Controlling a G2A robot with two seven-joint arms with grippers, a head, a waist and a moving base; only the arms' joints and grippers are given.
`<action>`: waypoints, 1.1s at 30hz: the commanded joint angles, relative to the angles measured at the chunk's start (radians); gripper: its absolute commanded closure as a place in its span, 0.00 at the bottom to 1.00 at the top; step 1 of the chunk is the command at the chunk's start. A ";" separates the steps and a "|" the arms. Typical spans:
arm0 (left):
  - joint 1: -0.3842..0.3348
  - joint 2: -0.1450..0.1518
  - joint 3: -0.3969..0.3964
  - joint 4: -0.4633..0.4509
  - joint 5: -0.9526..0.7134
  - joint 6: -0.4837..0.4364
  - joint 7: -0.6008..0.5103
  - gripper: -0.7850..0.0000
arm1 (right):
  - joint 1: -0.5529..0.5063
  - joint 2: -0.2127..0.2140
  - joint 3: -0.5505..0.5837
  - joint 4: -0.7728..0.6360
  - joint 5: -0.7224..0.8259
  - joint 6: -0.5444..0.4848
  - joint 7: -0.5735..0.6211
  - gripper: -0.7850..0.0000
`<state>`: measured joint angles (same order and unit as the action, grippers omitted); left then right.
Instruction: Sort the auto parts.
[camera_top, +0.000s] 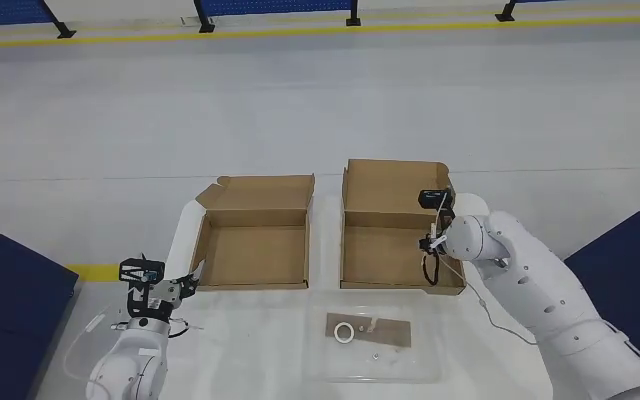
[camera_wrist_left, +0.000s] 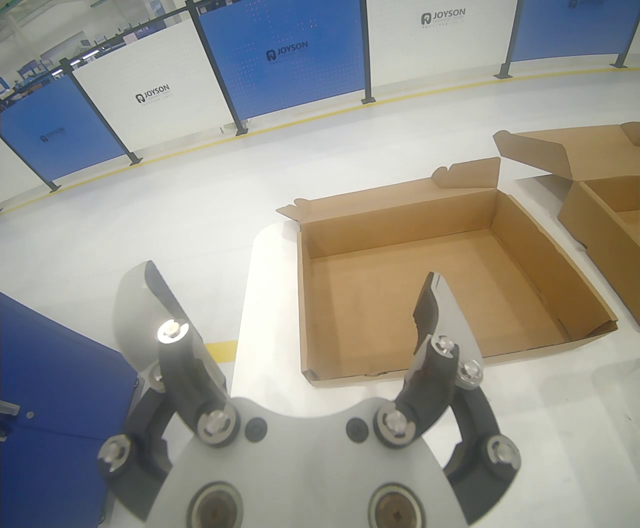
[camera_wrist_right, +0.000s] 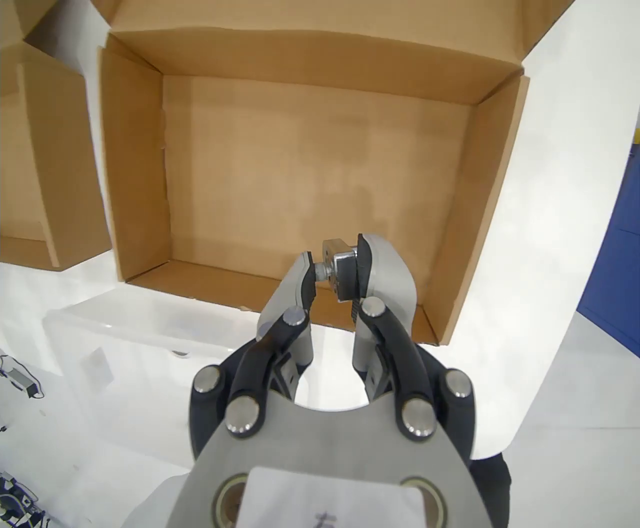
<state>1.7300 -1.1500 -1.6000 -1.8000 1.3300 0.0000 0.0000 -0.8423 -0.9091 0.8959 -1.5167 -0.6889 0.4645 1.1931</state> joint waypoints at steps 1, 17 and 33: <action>0.000 0.000 0.000 0.000 0.000 0.000 0.000 0.00 | 0.002 -0.002 -0.003 0.010 0.006 -0.007 -0.005 1.00; 0.000 0.000 0.000 0.000 0.000 0.000 0.000 0.00 | 0.007 -0.024 -0.073 0.034 -0.141 0.074 -0.017 1.00; 0.000 0.000 0.000 0.000 0.000 0.000 0.000 0.00 | 0.085 -0.119 -0.198 0.264 -0.137 0.075 -0.037 1.00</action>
<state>1.7300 -1.1500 -1.6000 -1.8000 1.3300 0.0000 0.0000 -0.7607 -1.0245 0.6990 -1.2641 -0.8292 0.5415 1.1578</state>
